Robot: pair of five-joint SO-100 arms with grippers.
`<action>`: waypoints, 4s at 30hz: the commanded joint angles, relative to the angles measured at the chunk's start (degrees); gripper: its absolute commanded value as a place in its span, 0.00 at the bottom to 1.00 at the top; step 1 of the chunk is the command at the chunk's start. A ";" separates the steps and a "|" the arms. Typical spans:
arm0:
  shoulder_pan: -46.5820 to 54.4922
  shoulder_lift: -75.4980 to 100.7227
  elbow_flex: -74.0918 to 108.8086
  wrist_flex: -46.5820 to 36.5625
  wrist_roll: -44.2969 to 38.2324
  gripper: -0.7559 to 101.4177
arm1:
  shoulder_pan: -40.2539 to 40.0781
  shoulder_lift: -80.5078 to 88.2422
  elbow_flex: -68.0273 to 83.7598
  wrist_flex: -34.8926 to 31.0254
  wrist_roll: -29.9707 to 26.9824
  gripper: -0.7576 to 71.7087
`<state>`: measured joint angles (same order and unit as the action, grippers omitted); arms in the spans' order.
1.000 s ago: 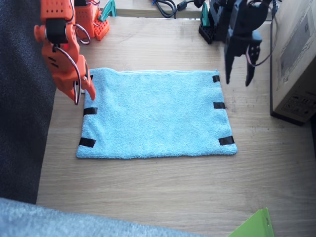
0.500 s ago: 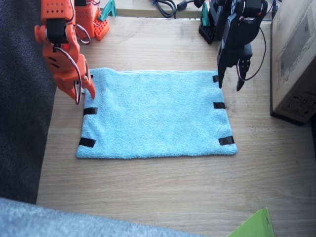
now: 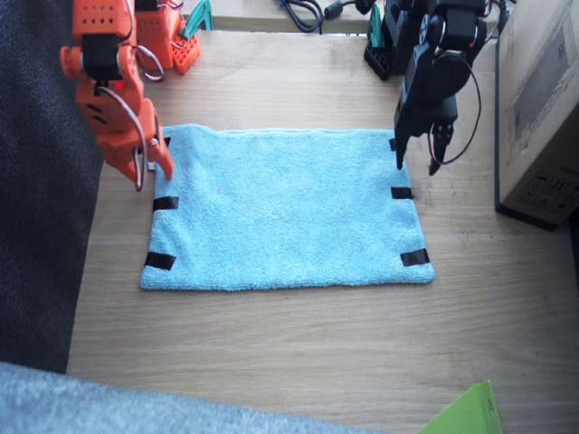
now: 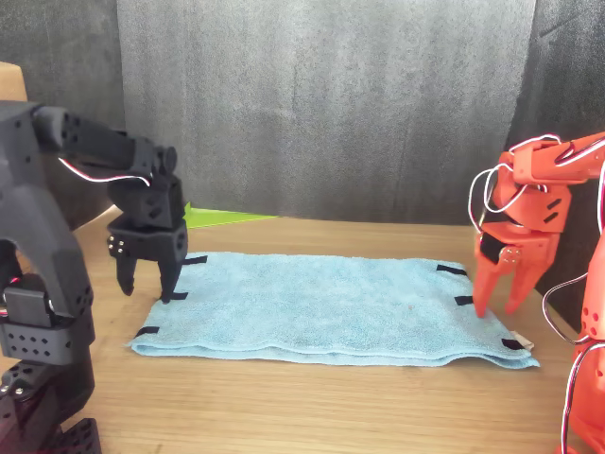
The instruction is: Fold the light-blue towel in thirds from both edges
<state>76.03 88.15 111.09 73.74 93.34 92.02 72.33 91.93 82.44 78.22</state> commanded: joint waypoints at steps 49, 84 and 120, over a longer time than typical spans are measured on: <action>0.18 -15.82 -13.80 11.60 2.81 0.31 | 0.09 1.85 0.79 0.53 -1.49 0.36; 0.88 -13.18 -10.11 10.90 3.16 0.26 | 0.97 -5.01 2.90 -1.93 -2.37 0.29; 0.00 -8.44 -7.12 10.55 2.37 0.01 | 5.01 0.18 7.47 -1.76 -4.31 0.02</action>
<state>75.32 76.73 103.10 84.02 95.01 95.19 70.58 97.65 79.63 72.86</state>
